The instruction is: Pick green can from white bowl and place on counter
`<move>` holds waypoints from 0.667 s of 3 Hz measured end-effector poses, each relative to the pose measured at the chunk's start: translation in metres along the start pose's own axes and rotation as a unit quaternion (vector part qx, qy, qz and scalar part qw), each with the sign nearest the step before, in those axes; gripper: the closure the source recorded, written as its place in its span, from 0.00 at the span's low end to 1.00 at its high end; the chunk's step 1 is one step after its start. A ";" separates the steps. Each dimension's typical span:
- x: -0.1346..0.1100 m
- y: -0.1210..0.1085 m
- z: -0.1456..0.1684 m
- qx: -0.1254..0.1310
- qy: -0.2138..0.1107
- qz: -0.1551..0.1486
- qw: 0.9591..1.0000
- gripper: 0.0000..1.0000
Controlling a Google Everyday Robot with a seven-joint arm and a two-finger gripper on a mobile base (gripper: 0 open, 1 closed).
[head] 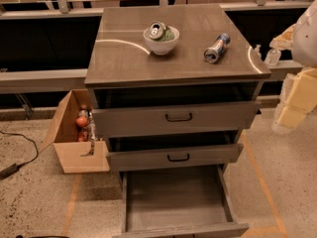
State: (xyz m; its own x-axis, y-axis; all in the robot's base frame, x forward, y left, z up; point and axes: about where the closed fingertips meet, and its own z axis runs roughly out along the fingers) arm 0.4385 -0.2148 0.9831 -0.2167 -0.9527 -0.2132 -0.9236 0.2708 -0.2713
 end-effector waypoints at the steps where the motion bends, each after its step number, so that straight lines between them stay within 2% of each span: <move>1: 0.000 0.000 0.000 0.000 0.000 0.000 1.000 0.00; 2: -0.002 0.001 -0.001 0.012 -0.005 0.009 1.000 0.00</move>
Offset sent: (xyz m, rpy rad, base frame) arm -0.0021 0.0037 -0.0030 0.0264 -0.0386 -0.0511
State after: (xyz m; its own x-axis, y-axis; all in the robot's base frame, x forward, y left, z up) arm 0.4375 -0.2127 0.9839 -0.2305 -0.9460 -0.2277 -0.9118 0.2917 -0.2889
